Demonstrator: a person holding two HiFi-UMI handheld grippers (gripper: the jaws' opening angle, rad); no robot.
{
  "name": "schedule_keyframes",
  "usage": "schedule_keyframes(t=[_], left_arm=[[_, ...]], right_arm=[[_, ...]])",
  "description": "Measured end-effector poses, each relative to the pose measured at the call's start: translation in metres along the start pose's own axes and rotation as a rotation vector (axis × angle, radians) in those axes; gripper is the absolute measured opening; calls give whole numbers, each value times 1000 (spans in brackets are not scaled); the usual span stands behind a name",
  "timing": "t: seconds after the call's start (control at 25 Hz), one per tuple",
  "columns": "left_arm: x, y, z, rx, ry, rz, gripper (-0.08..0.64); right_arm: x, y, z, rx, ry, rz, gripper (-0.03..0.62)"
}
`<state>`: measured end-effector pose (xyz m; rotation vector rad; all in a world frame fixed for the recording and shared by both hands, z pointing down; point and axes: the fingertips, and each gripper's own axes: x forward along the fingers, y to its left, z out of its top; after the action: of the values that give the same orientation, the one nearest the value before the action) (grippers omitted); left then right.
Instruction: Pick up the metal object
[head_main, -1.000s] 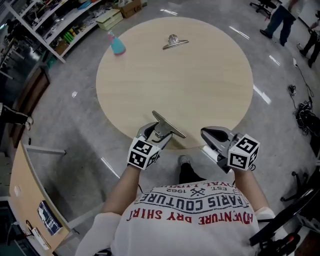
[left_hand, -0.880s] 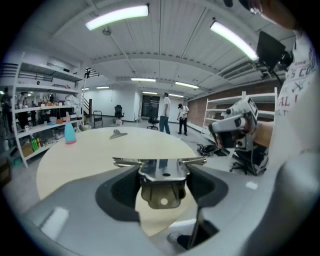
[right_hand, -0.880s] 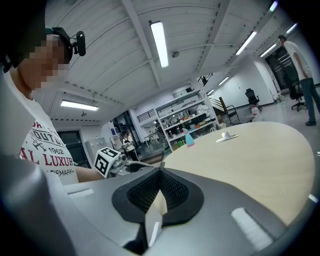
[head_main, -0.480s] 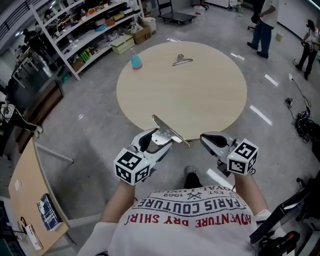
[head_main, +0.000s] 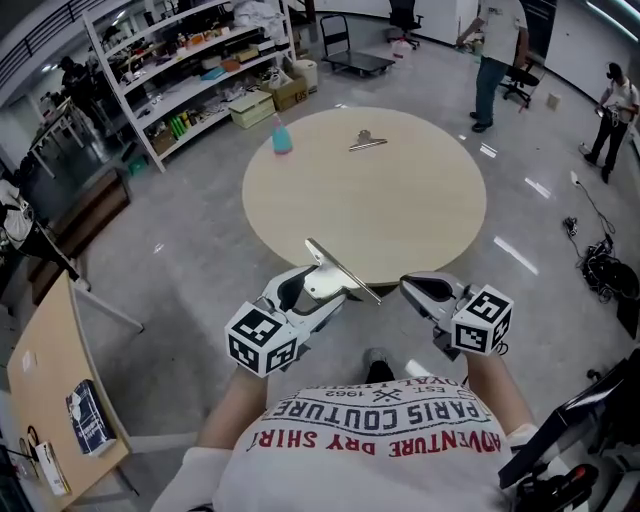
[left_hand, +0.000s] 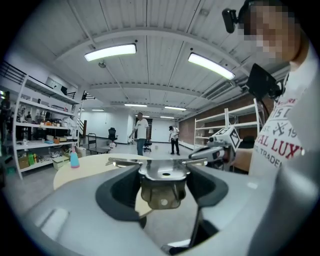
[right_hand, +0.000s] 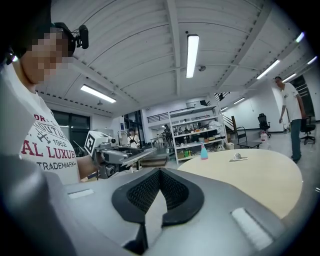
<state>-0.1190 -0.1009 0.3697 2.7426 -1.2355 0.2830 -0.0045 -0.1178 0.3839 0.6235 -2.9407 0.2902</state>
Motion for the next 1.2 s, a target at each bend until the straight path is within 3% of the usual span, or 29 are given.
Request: schedule_keyframes(t=[1.2], left_arm=[[-9, -37, -6, 8, 6, -57, 284]], right_arm=[[-25, 27, -13, 21, 3, -34, 2]])
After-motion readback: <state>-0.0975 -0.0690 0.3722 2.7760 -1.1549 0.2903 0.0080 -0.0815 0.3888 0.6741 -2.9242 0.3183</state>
